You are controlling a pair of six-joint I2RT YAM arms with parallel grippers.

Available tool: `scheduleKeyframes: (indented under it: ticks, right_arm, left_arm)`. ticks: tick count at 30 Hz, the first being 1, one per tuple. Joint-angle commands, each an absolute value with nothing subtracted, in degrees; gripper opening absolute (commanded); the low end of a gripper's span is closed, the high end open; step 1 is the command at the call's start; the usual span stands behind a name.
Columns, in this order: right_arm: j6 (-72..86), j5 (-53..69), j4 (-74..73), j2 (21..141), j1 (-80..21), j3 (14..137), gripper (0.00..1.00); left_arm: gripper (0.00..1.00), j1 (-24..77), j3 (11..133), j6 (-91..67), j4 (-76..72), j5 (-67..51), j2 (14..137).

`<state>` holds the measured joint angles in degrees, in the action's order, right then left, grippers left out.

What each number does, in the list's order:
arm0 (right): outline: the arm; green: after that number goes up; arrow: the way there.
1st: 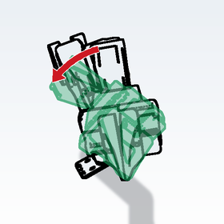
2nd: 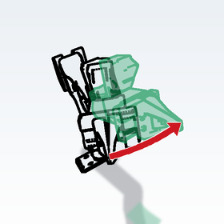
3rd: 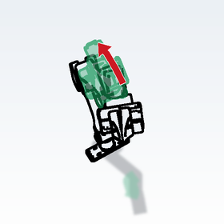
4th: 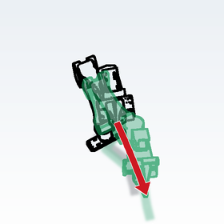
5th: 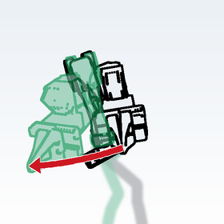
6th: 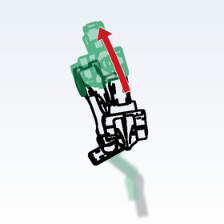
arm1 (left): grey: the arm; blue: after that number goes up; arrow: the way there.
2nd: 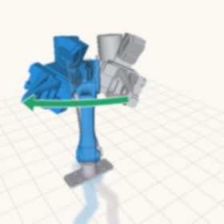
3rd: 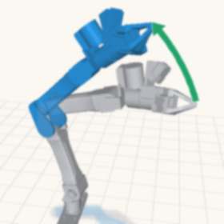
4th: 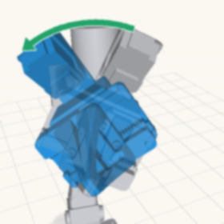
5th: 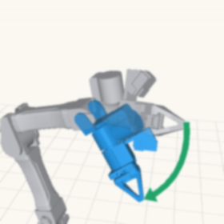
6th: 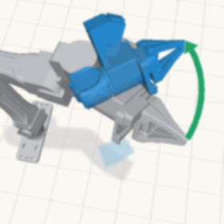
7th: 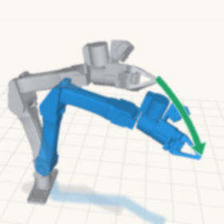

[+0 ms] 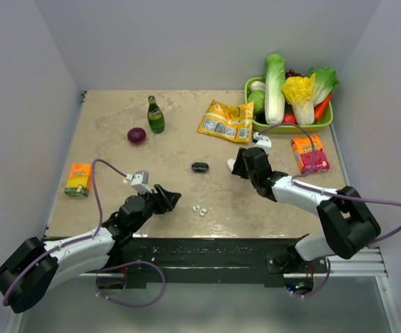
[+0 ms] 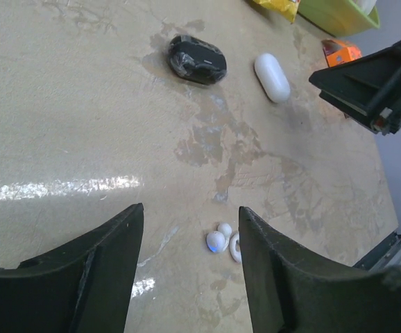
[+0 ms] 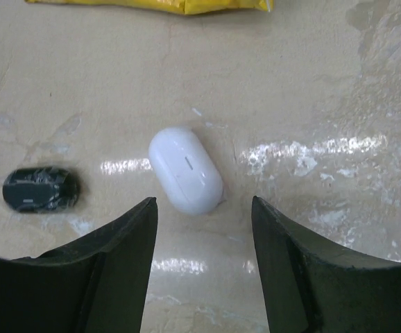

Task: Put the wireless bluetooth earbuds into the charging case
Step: Adjust the charging case at the center of the board.

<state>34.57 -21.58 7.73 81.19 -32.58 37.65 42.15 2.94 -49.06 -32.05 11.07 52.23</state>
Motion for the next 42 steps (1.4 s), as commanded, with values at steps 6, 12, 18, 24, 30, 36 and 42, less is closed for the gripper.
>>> scheduleKeyframes:
  ticks: [6, 12, 18, 24, 30, 36, 42]
  right_arm:
    - [33.5, -21.9, 11.1, 90.3, -29.4, 48.3, 0.51]
    - [34.3, -22.5, 14.0, 81.6, -29.4, 42.1, 0.50]
    - [31.3, -21.0, 11.9, 88.3, -27.4, 46.0, 0.42]
    - [29.7, -20.0, 12.7, 95.8, -26.3, 49.9, 0.19]
    - [28.3, -18.2, 12.1, 101.1, -25.4, 53.9, 0.13]
    - [25.8, -15.1, 11.1, 105.8, -25.3, 57.3, 0.12]
    - [24.1, -10.1, 10.8, 108.0, -25.3, 57.9, 0.12]
  left_arm:
    - [0.64, 42.5, 0.7, -49.1, -32.6, 12.8, 49.8]
    - [0.68, 42.5, 3.2, -45.2, -35.6, 10.6, 51.1]
    - [0.68, 43.2, 13.5, -41.5, -32.4, 9.4, 60.6]
    - [0.68, 43.9, 10.7, -43.6, -32.9, 9.9, 56.9]
    - [0.68, 43.9, 9.6, -43.1, -30.2, 10.5, 53.9]
    - [0.68, 43.9, 8.8, -42.5, -30.4, 10.4, 53.1]
    - [0.68, 43.9, 8.1, -42.4, -31.0, 10.0, 53.3]
